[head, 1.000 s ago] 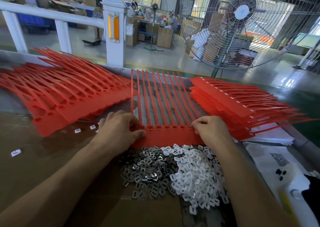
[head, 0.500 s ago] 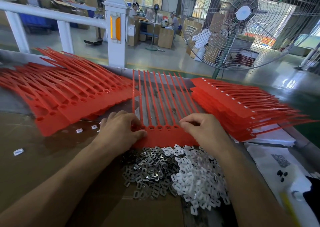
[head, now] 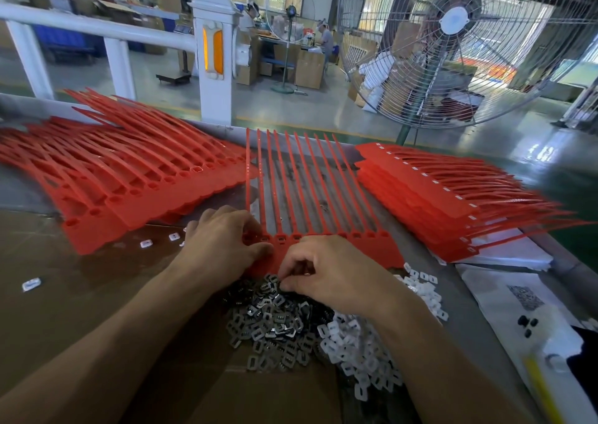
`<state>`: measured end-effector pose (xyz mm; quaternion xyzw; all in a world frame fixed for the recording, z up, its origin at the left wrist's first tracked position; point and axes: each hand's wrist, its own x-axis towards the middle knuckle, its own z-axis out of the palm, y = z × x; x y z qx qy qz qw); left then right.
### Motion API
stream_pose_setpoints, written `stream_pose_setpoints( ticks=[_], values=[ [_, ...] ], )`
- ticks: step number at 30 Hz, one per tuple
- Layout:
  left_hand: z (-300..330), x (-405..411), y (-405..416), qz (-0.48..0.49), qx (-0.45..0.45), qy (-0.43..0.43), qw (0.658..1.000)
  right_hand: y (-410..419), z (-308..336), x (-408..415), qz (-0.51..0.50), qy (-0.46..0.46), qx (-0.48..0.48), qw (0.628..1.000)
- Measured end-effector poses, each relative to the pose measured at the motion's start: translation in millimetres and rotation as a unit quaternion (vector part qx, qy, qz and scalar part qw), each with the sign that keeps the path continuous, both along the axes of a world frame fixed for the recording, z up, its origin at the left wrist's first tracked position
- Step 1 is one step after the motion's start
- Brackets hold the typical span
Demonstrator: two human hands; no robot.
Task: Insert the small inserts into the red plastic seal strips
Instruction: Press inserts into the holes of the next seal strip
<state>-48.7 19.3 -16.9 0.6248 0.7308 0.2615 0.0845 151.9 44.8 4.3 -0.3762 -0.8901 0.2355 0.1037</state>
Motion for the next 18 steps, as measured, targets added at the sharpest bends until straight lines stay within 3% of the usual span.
stream_pose_setpoints(
  ticks=[9,18],
  values=[
    [-0.1,0.1,-0.6,-0.002,0.003,-0.002,1.0,-5.6,0.0,-4.2,0.02,-0.033,0.053,0.998],
    [-1.2,-1.0,0.3,-0.001,0.004,0.0,1.0,-8.8,6.5,0.2,0.067,-0.027,-0.027,0.997]
  ],
)
